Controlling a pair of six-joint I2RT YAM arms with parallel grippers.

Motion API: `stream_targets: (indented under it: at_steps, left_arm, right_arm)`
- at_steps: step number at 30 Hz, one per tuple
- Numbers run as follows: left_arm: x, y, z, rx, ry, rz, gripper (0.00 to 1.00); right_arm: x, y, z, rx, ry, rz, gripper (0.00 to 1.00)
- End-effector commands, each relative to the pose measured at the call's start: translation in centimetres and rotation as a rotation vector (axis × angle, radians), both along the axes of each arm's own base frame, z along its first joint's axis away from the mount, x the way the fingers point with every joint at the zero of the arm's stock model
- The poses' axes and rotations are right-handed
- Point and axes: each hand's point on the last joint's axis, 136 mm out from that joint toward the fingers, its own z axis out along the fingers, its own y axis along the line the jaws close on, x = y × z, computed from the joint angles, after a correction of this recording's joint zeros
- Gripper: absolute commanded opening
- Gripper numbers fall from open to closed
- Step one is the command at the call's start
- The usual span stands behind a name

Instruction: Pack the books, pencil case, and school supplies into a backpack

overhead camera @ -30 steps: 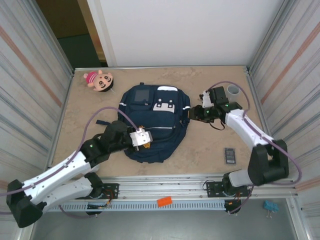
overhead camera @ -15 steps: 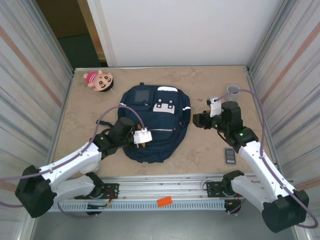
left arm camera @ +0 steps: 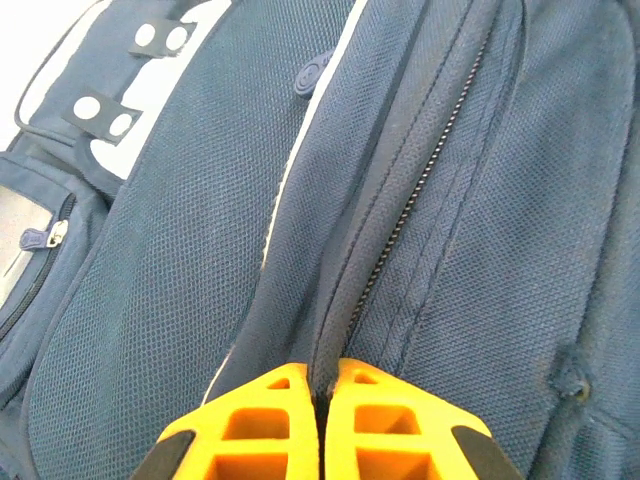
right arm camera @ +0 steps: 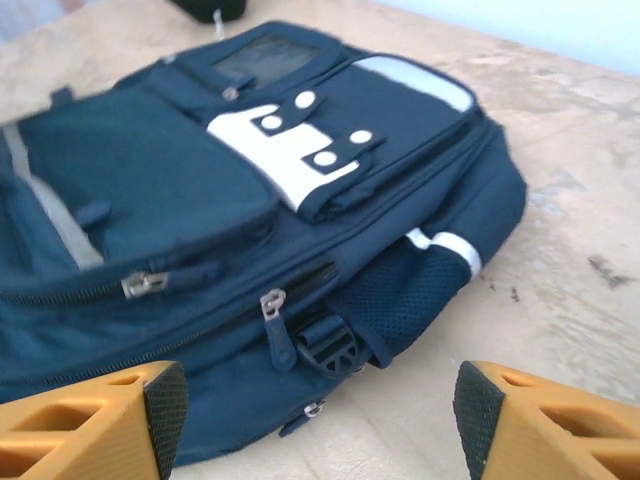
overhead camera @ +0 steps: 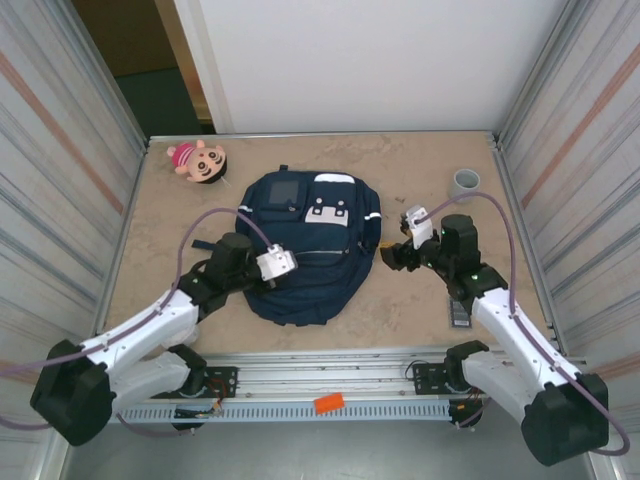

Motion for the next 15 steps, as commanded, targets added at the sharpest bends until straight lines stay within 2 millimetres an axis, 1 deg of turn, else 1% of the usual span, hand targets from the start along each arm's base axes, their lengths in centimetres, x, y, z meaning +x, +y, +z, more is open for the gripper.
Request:
stream_targets:
  at_steps: [1,3,6,9,11,15]
  left_arm:
    - [0.0,-0.7,2.7,-0.204,-0.022,0.009,0.0]
    - [0.0,-0.2,2.6,-0.261,-0.024,0.012,0.0]
    - [-0.3,0.1,2.8,-0.309,-0.029,0.007,0.0]
    - [-0.4,0.3,2.7,-0.3,-0.033,0.004,0.0]
    - [-0.3,0.4,2.6,-0.296,-0.038,0.01,0.0]
    - [0.0,0.6,2.4,-0.291,-0.04,0.023,0.0]
  right_arm:
    - [0.8,2.3,1.1,-0.04,-0.127,0.198,0.7]
    - [1.5,3.1,0.1,-0.047,-0.14,0.255,0.7]
    - [1.9,4.7,-0.9,-0.05,-0.118,0.379,0.68]
    - [1.5,6.0,-1.2,-0.017,-0.089,0.498,0.66]
    - [0.7,6.8,-1.6,0.0,-0.065,0.578,0.65]
    - [0.0,8.2,-2.8,-0.004,-0.009,0.667,0.64]
